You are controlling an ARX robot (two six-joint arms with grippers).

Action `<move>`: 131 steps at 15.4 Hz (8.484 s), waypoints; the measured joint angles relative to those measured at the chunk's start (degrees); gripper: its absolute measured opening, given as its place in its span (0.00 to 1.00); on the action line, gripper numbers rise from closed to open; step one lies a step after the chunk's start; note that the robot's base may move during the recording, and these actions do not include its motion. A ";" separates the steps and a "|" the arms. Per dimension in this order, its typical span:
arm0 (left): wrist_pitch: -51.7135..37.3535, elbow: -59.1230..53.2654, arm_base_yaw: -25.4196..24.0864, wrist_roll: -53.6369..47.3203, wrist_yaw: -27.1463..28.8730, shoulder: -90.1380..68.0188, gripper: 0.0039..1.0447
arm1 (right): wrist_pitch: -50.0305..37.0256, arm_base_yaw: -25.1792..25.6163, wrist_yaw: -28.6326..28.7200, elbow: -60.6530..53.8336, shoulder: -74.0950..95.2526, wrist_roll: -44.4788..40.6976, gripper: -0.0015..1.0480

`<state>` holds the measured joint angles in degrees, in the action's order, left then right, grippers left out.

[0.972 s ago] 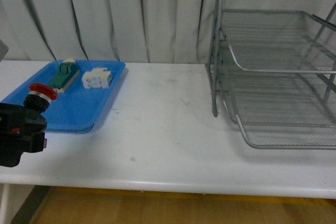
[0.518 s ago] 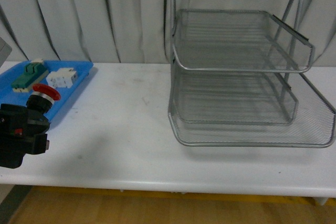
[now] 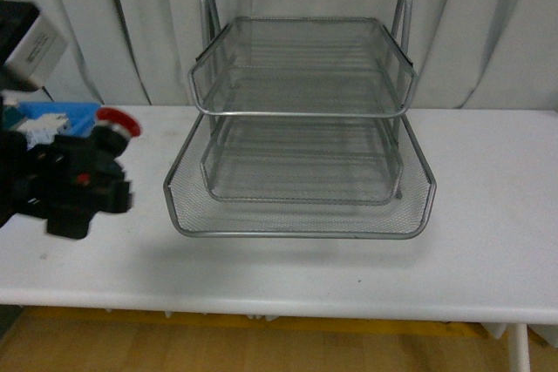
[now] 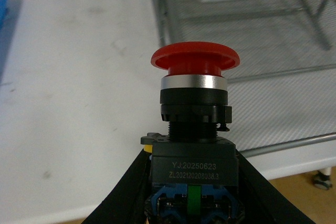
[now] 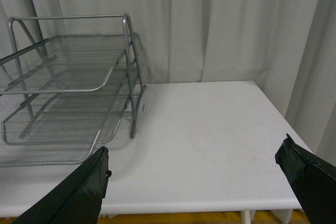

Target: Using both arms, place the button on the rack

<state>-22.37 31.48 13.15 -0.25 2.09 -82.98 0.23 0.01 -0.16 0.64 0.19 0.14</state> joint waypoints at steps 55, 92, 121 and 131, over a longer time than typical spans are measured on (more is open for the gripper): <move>-17.07 -30.47 -6.97 1.09 4.37 42.23 0.01 | -0.04 0.00 0.13 0.00 0.00 0.00 0.94; 22.58 -30.95 -13.03 0.94 -2.10 82.58 0.94 | -21.62 -12.46 7.91 40.85 83.58 12.39 0.85; 22.56 -30.95 -13.03 0.87 -2.08 82.58 0.94 | -6.73 -20.83 2.86 73.02 123.36 3.96 0.02; 22.58 -30.95 -13.03 0.87 -2.08 82.58 0.94 | -6.34 -17.77 2.40 78.29 127.14 0.50 0.02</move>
<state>0.21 0.54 0.12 0.62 0.01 -0.40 -6.11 -17.76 2.24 78.94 127.33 0.64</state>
